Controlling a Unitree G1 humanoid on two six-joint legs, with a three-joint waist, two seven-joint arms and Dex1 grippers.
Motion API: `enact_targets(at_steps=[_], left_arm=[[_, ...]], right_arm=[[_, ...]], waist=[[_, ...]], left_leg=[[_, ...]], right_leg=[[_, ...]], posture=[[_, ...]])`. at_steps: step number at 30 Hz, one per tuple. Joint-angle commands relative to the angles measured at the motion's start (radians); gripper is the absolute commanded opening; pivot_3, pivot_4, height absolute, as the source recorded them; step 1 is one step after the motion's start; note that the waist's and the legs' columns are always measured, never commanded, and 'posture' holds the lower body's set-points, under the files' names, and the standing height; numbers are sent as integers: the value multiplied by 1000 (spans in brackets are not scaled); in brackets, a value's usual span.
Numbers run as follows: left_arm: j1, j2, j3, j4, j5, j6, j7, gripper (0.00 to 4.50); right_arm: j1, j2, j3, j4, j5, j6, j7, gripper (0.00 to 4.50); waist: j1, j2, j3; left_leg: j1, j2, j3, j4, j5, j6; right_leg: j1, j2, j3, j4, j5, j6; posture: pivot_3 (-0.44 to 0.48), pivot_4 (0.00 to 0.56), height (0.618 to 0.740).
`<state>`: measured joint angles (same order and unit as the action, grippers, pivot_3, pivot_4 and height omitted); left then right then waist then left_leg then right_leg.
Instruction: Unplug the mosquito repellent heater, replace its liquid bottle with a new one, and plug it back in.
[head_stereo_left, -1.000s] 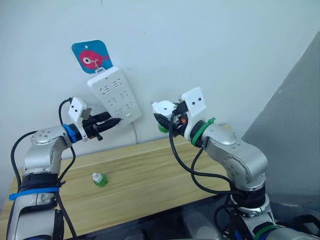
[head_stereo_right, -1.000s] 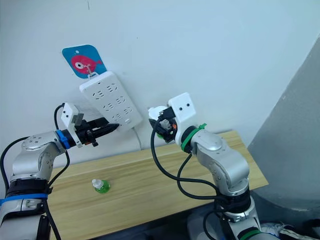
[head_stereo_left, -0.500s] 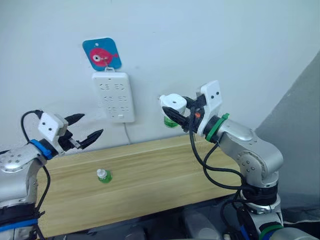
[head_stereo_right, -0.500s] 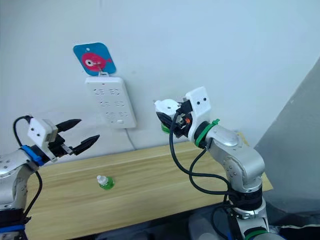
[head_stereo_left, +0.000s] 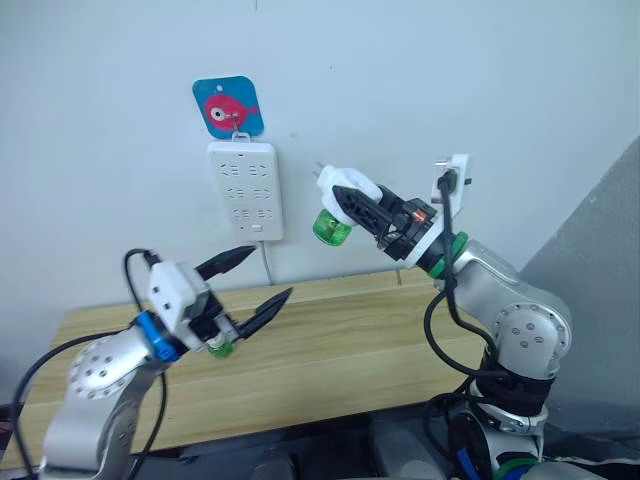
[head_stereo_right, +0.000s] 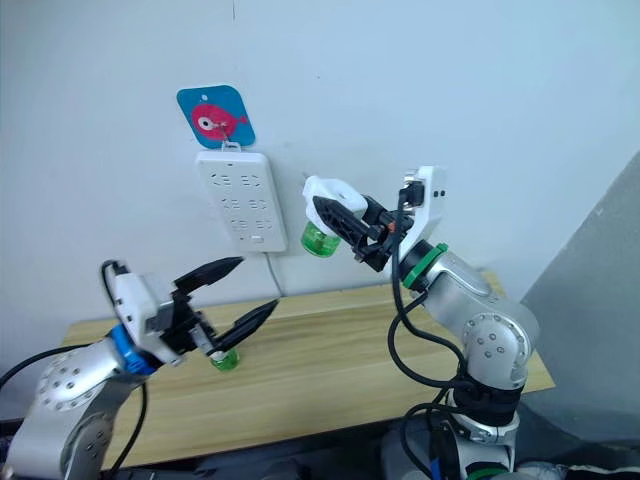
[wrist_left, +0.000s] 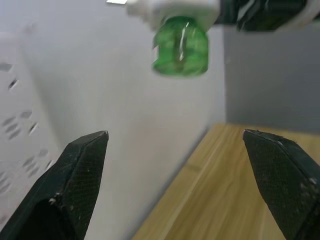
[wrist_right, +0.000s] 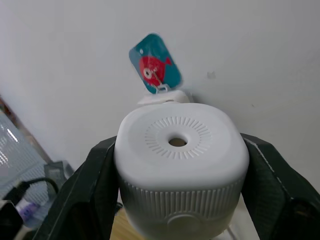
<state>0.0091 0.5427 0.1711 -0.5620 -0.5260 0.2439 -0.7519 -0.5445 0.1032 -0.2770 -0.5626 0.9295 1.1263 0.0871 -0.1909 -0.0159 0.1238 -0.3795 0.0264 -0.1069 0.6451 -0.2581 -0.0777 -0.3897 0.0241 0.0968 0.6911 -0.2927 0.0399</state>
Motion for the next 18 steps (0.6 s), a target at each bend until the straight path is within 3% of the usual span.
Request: enact_targets(at_steps=[1,9,18], left_arm=[[-87,-27,-35,18,-8,-12,17,4500],[-188,-109,-115,114,42,-64,32,4500],[-301,-192,-179,237,158,-228,39,4500]], right_arm=[[-26,10,-59,-1,171,0,-116,2937],[-14,13,-64,32,457,-118,-394,2937],[22,-69,42,28,622,-246,-517,2937]], waist=[[-3,1,0],[-15,2,-1],[-22,3,-1]], left_leg=[[0,0,0,0,0,0],[-1,0,1,-1,0,1],[-2,0,1,0,0,1]], right_leg=[[0,0,0,0,0,0],[-1,0,1,-1,1,-2],[-1,0,1,-3,0,-1]], posture=[[-163,59,736],[-188,57,736],[-197,53,736]])
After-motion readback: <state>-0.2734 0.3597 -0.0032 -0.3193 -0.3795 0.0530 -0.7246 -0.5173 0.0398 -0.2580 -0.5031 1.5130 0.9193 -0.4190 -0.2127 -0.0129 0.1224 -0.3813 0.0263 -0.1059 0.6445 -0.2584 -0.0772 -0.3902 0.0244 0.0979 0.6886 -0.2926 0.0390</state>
